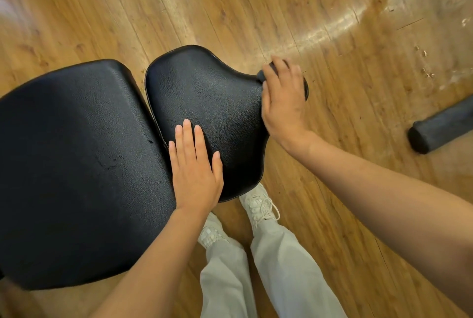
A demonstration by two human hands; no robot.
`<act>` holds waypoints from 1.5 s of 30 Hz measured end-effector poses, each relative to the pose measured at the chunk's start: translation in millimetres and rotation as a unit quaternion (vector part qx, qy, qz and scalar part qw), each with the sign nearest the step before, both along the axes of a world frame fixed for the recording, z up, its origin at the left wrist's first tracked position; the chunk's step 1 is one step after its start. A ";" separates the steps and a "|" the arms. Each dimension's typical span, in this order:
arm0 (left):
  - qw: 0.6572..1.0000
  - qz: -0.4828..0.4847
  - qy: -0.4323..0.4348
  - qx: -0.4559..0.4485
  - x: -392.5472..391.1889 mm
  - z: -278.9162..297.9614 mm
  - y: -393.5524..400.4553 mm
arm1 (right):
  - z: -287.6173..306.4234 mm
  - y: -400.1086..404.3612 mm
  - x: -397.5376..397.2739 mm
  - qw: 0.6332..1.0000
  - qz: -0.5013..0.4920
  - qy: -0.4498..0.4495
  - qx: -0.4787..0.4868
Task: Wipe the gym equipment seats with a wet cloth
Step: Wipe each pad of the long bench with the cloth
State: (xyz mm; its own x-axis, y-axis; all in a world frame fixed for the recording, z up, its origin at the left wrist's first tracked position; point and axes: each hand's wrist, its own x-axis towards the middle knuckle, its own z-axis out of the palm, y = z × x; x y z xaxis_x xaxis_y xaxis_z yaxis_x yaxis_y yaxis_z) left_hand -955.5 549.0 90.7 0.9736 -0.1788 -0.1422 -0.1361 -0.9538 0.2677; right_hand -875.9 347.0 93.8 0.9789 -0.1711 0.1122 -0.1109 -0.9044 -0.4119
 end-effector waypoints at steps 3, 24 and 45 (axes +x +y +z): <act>1.000 -0.006 0.003 -0.014 2.5 -0.9 5.7 | -10.0 29.2 -7.9 0.991 0.117 -0.057 0.002; 0.990 0.077 0.087 -0.079 4.1 58.3 35.5 | 1.2 36.2 12.9 0.918 0.381 -0.107 -0.033; 0.993 0.086 -0.070 0.028 -101.1 212.4 134.9 | 201.8 142.3 -43.8 0.735 0.669 -0.106 -0.040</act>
State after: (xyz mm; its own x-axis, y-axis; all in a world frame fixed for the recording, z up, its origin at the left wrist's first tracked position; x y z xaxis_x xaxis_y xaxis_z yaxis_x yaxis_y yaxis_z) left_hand -1056.6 683.9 303.0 1.0000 -0.0030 -0.0073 -0.0015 -0.9791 0.2036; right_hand -919.7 489.3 295.5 0.2239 0.9436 0.2438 0.9584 -0.1678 -0.2310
